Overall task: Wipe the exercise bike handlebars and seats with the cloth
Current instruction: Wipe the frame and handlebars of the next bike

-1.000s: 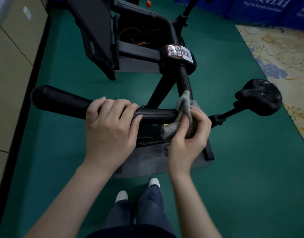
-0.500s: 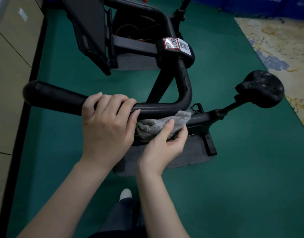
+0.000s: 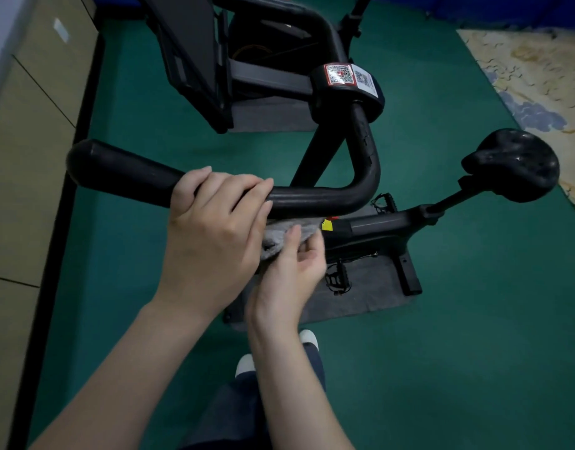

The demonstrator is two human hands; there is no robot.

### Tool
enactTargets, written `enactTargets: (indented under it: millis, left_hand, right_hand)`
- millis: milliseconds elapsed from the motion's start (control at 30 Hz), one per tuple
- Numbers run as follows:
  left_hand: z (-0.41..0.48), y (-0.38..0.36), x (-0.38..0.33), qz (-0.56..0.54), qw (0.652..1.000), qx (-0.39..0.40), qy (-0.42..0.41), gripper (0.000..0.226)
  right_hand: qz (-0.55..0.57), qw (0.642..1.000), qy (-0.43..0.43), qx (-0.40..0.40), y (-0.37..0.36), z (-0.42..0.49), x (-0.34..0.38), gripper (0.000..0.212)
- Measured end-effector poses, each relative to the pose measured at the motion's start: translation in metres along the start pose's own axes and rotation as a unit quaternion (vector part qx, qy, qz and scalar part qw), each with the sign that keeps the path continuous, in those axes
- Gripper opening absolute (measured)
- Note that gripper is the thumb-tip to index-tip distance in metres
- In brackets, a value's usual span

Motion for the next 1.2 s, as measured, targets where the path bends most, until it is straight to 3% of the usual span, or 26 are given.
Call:
enactTargets:
  millis: [167,400,667,800,1033,1200]
  left_hand:
    - [-0.001,0.001,0.001,-0.012,1.0,0.01,-0.005,0.029]
    - [-0.002,0.001,0.001,-0.006,1.0,0.008,-0.007,0.027]
    - [0.005,0.002,-0.01,-0.006,0.999,-0.013,0.035,0.025]
    - [0.011,-0.005,-0.025,-0.027,0.999,0.004,0.029,0.028]
    - [0.017,-0.023,-0.038,-0.018,0.998,0.033,0.054,0.034]
    - [0.017,-0.024,-0.038,-0.004,0.998,0.018,0.058,0.034]
  right_hand:
    - [0.018,0.993,-0.079,0.083,-0.007,-0.008,-0.016,0.018]
    - [0.11,0.992,-0.07,0.003,0.011,0.022,0.009,0.014]
    - [0.069,0.994,-0.078,0.025,0.01,0.013,0.003,0.024]
    - [0.079,0.995,-0.002,-0.061,0.028,0.04,0.026,0.021]
    - [-0.104,0.974,0.175,-0.103,0.036,0.039,0.044,0.025]
    - [-0.164,0.948,0.268,-0.049,0.031,0.065,0.075,0.031]
Point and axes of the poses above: each hand's wrist, its own z-axis towards the middle knuckle, its own y-axis out of the back of the hand, x = y × z, the point moved 5 cm from there along z, towards the middle knuckle, and after that the axes turned 7 degrees about z, right-handed, at the moved point
